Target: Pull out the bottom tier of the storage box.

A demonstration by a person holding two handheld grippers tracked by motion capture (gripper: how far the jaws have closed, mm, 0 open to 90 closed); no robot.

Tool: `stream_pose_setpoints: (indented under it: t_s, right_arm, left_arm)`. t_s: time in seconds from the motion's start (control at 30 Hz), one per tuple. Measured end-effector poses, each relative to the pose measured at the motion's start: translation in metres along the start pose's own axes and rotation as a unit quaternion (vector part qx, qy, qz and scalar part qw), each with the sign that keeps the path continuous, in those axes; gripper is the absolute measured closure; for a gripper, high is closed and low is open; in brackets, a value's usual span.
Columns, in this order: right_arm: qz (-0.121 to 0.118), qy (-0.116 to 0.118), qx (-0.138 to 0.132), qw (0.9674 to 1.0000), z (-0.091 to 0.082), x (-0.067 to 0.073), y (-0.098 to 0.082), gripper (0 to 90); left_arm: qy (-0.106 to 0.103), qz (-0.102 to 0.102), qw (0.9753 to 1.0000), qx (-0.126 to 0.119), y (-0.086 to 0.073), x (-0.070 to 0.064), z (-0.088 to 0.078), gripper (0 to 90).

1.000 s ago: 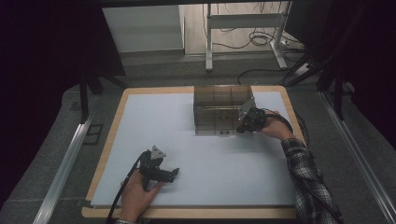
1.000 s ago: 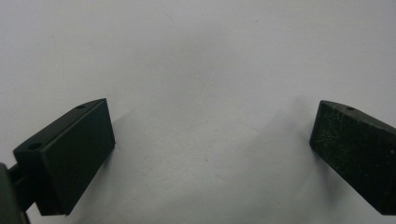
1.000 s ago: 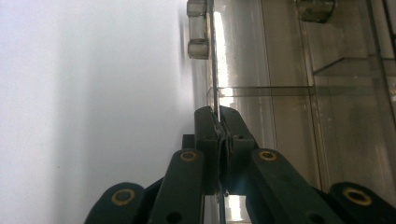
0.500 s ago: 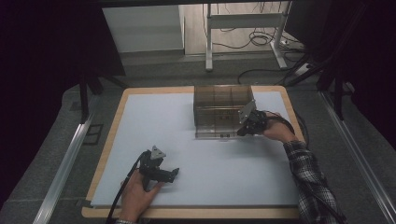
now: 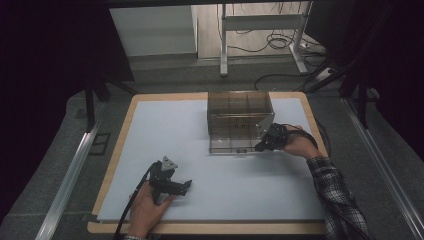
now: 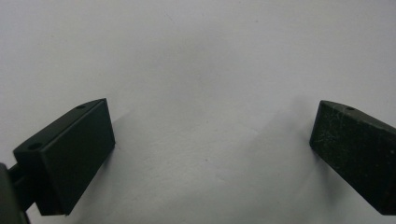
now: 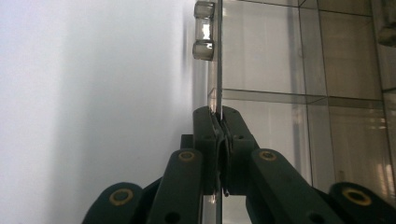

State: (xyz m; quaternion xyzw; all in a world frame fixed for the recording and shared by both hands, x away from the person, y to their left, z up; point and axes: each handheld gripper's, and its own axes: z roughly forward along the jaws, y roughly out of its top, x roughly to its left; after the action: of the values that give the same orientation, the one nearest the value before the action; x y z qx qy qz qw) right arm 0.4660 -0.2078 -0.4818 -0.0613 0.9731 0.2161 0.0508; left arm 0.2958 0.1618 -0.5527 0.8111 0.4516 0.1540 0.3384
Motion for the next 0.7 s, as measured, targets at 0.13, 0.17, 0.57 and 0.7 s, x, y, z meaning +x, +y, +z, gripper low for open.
stream_pose_setpoints:
  t_s: [0.13,0.17,0.57,0.7]
  right_arm:
    - [-0.002,0.004,-0.004,1.0,0.001,0.005,0.001,85.9]
    - [-0.004,0.001,-0.004,1.0,0.001,0.007,0.001,85.9]
    - [-0.009,-0.001,-0.003,0.9999,0.009,0.016,-0.001,84.8]
    - [-0.01,-0.004,-0.011,0.9999,0.008,0.017,-0.001,82.5]
  left_arm:
    - [0.0,0.0,1.0,0.0,0.0,0.0,0.0,0.0]
    - [0.0,0.0,1.0,0.0,0.0,0.0,0.0,0.0]
    - [0.0,0.0,1.0,0.0,0.0,0.0,0.0,0.0]
    - [0.0,0.0,1.0,0.0,0.0,0.0,0.0,0.0]
